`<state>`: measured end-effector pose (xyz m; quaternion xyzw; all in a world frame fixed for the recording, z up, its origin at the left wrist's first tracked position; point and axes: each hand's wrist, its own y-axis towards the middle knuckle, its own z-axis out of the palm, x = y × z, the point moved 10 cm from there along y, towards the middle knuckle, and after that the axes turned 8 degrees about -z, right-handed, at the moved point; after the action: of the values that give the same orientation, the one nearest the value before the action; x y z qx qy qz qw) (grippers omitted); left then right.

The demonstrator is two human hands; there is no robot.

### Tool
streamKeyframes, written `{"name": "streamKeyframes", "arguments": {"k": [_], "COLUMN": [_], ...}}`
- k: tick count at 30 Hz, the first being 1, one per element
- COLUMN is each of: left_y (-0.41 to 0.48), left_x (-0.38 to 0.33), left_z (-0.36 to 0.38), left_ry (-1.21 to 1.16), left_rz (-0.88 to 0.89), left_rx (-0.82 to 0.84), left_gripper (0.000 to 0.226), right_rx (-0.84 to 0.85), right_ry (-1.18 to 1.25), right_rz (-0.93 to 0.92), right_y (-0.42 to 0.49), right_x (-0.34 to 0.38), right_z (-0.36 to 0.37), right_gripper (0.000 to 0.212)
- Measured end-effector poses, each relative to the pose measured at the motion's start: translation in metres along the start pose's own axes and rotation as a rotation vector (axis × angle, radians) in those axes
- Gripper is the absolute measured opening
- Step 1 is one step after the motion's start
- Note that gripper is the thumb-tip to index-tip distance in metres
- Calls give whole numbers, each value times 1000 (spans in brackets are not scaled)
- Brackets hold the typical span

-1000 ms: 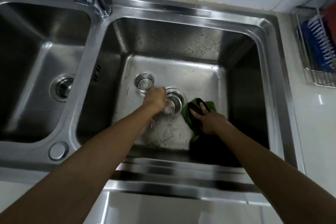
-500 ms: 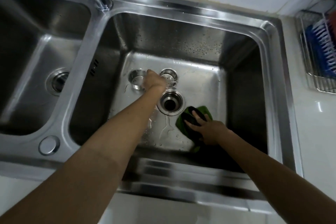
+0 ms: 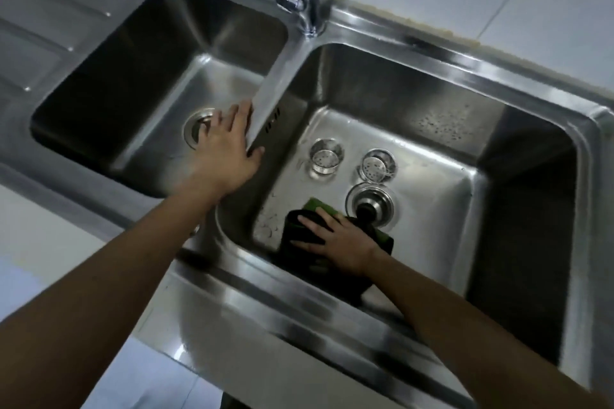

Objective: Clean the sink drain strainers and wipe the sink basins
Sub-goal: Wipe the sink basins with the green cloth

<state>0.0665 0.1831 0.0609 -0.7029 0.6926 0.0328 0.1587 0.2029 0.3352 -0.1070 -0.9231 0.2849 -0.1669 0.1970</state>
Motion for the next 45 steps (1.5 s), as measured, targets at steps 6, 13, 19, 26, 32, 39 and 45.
{"name": "streamKeyframes", "arguments": {"k": [6,13,19,26,32,39,45], "left_y": [-5,-7,-4,-2,-2,-2,-3], "left_x": [-18,-26,-24,-26,-23,-23,-24], "left_z": [-5,-5,-1,-3,-3,-2,-5], "left_ry": [139,148,103,55,16,-10,-53], "left_rz": [147,230,225,229,231,226,226], "left_rx": [-97,-73,-84,-70,-99,-117,-134], "left_gripper": [67,61,63,62,63,63,63], "right_rx": [-149,-183,-270,-248,-281,-363,-384], "right_ry": [55,-89,104,122,164,321,449], "right_rz": [110,-227,283,180,133,616,915], "right_y": [55,-23,5,64,42,68,74], "right_x": [6,11,-24,-14,2,-65,-121], "right_z": [-30,18,-5,-39,-11,-50,-64], "right_gripper": [61,56,57,70,74,70,75]}}
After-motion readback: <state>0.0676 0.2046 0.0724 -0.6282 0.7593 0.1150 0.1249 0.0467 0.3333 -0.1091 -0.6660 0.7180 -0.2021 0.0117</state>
